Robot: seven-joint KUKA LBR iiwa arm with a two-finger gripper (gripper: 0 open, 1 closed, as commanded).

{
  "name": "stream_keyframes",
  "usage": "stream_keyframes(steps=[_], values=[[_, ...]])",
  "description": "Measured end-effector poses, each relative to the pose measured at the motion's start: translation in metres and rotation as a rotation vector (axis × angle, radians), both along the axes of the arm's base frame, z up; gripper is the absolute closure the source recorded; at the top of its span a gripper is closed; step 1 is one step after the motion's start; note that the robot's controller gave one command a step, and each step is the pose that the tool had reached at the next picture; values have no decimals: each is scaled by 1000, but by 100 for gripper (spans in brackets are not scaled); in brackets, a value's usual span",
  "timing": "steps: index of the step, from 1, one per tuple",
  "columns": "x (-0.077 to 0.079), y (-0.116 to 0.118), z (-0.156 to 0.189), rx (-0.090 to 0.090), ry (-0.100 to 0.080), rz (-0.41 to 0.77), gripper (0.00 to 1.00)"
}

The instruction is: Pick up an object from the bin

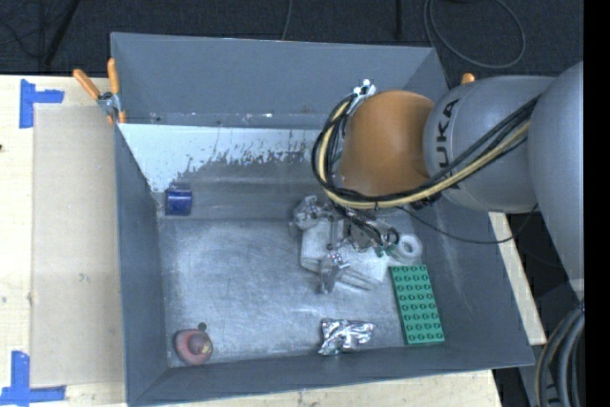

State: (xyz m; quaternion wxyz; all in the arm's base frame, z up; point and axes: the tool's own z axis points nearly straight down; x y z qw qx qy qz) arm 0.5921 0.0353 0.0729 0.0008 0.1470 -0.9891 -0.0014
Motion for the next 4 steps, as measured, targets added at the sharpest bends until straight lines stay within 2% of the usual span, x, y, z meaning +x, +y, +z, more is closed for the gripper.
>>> stream_keyframes(steps=[1,2,3,4], values=[[-3,5,0,4,17,2,100],[-2,18,140,-2,-11,218,100],[-4,17,136,-1,-4,213,0],[20,-24,93,-2,1,184,0]])
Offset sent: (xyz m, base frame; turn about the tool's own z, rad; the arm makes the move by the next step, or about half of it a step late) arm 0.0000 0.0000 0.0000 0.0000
